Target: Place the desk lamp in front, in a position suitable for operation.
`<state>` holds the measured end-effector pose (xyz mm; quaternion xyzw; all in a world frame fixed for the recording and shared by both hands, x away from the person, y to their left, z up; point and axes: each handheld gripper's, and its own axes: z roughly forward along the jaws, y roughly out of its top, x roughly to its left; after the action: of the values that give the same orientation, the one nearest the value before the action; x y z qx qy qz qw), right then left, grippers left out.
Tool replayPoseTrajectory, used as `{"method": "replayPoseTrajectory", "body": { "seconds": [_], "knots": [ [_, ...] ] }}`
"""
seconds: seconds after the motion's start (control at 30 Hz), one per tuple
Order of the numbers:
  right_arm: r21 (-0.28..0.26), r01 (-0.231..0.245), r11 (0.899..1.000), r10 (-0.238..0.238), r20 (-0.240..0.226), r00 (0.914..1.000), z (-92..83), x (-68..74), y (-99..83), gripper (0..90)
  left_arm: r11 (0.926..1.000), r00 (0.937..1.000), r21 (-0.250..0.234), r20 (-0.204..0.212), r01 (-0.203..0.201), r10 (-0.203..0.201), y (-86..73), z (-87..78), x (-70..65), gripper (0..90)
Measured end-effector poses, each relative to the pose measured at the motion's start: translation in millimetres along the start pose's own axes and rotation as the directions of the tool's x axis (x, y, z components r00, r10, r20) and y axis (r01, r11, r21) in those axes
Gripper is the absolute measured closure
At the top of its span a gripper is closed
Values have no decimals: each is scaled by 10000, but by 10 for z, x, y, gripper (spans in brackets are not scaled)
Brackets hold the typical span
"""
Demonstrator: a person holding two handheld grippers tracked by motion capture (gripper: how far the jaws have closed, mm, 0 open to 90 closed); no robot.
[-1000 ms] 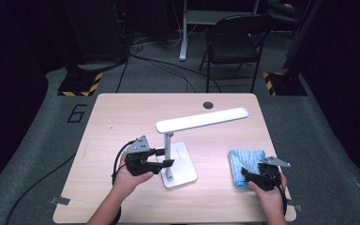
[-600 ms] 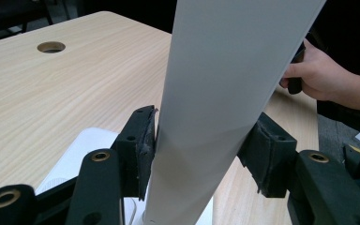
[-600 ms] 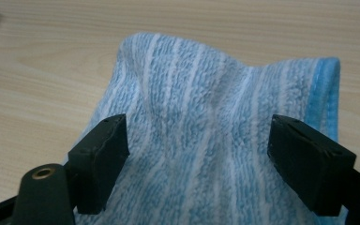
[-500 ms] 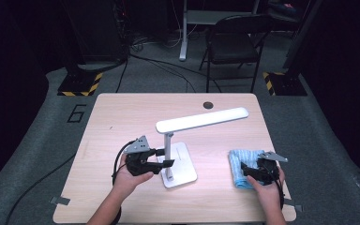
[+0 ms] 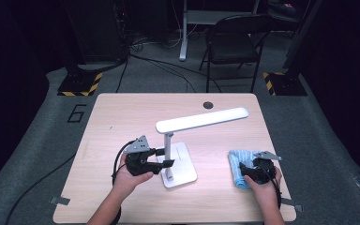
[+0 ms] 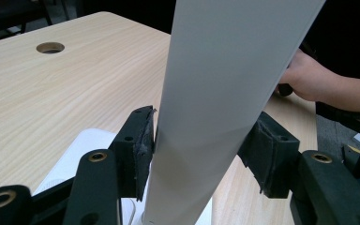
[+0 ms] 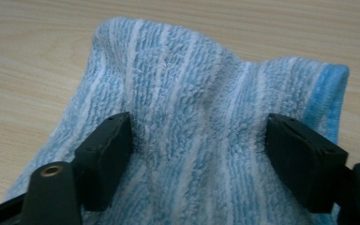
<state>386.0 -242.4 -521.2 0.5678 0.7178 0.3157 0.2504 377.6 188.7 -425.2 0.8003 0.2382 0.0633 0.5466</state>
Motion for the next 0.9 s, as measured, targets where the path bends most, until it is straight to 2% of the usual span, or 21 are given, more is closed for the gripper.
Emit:
{"method": "replayPoseTrajectory", "body": {
  "seconds": [0.1,0.17,0.2,0.23,0.27,0.3,0.37,0.5,0.6,0.67,0.7,0.77,0.8,0.87,0.9],
  "knots": [
    [36,79,10000,-79,-60,10000,-8,5,-1,278,10000,9999,6,-48,-89,89,12,2,9,461],
    [24,151,9999,-150,-216,9997,-15,23,5,360,9999,9999,43,-25,-129,129,17,12,3,457],
    [24,151,9999,-150,-216,9997,-15,23,5,360,9999,9999,43,-25,-129,129,17,12,3,457],
    [-16,235,9997,-235,-368,9990,-23,34,5,427,10000,10000,34,37,11,-11,17,20,-5,457],
    [-16,235,9997,-235,-368,9990,-23,34,5,427,10000,10000,34,37,11,-11,17,20,-5,457],
    [39,333,9994,-331,-420,9986,-28,35,6,452,9999,9999,64,-7,-125,125,26,16,3,457],
    [78,397,9992,-393,-527,9978,-37,49,8,511,9999,9999,36,-20,-146,147,43,8,-1,457],
    [-150,284,9995,-294,-710,9970,-44,73,-5,646,9998,9998,-72,2,-181,181,80,-3,-2,459],
    [-179,280,9994,-292,-743,9968,-46,72,-7,667,9998,9999,-154,86,-123,124,110,-8,-12,461],
    [-232,-24,9997,4,-849,9964,-49,66,-13,684,9995,9996,-123,85,-275,276,136,-1,-19,465],
    [-286,-150,9995,124,-882,9960,-49,64,-16,689,9996,9998,-200,68,-188,190,134,12,-28,465],
    [-291,-192,9994,165,-889,9959,-52,63,-16,695,9994,9994,-131,22,-332,332,143,15,-17,465],
    [-443,-113,9990,72,-909,9958,-52,66,-20,704,9997,9997,-107,106,-211,213,146,17,-20,469],
    [-482,-174,9987,129,-915,9957,-53,72,-19,707,9994,9995,-116,9,-327,327,161,23,-11,491],
    [-436,-235,9988,192,-978,9950,-64,69,-14,709,9981,9980,-137,-202,-599,596,160,36,-50,499]
  ]
}}
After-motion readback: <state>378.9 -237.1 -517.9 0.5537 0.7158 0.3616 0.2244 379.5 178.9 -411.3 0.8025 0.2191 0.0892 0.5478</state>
